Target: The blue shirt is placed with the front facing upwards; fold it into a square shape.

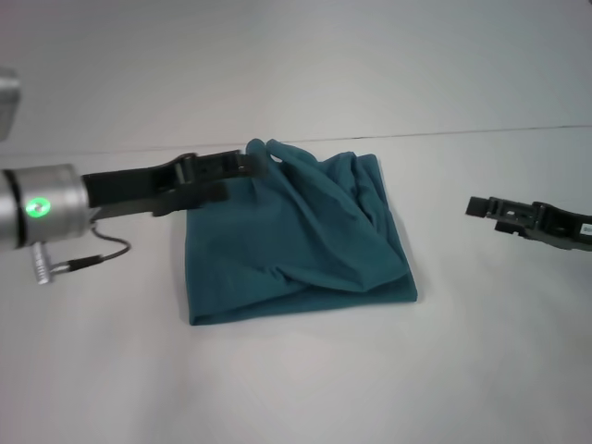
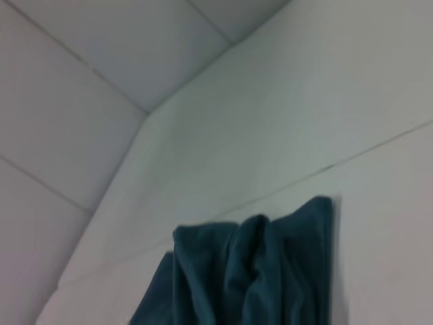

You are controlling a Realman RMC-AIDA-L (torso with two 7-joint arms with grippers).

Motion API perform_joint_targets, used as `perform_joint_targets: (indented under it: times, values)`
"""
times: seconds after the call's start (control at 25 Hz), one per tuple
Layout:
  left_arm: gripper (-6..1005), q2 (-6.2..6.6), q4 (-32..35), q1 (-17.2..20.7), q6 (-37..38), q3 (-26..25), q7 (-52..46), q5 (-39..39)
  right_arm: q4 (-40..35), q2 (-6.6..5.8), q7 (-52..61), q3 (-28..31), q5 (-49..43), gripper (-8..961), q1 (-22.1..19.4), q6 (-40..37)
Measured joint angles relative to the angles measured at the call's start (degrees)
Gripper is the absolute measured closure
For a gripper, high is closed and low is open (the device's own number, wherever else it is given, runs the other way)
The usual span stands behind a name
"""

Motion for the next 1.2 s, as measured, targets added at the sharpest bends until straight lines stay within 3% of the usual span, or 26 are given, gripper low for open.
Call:
perform_joint_targets:
  times: [0.36, 0.52, 0.68, 0.84, 1.2]
  values:
    - [140, 0.04, 4.11, 4.89, 6.77, -6.14, -0.19, 5.92, -0.70, -2.91, 9.23, -0.89, -11.54, 12, 8.43, -4.42]
    - [140, -0.17, 3.85, 5.17, 6.61, -6.90, -0.12, 11.30, -1.97, -3.17, 13.54, -2.42, -15.96, 12, 11.66, -5.09]
    - [140, -0.97, 3.73, 5.63, 2.46, -7.08, -1.20, 12.33, -2.62, -2.95, 15.31, -2.59, -16.01, 12, 12.82, -6.35]
    - [139, -1.25, 3.35, 5.89, 0.48, -7.36, -2.24, 11.91, -3.14, -3.72, 17.92, -2.80, -16.15, 12, 13.23, -7.98]
    - [139, -1.35, 2.00, 5.31, -4.06, -6.21, -2.70, 12.30, -3.46, -7.19, 22.99, -5.00, -16.28, 12, 13.30, -10.56]
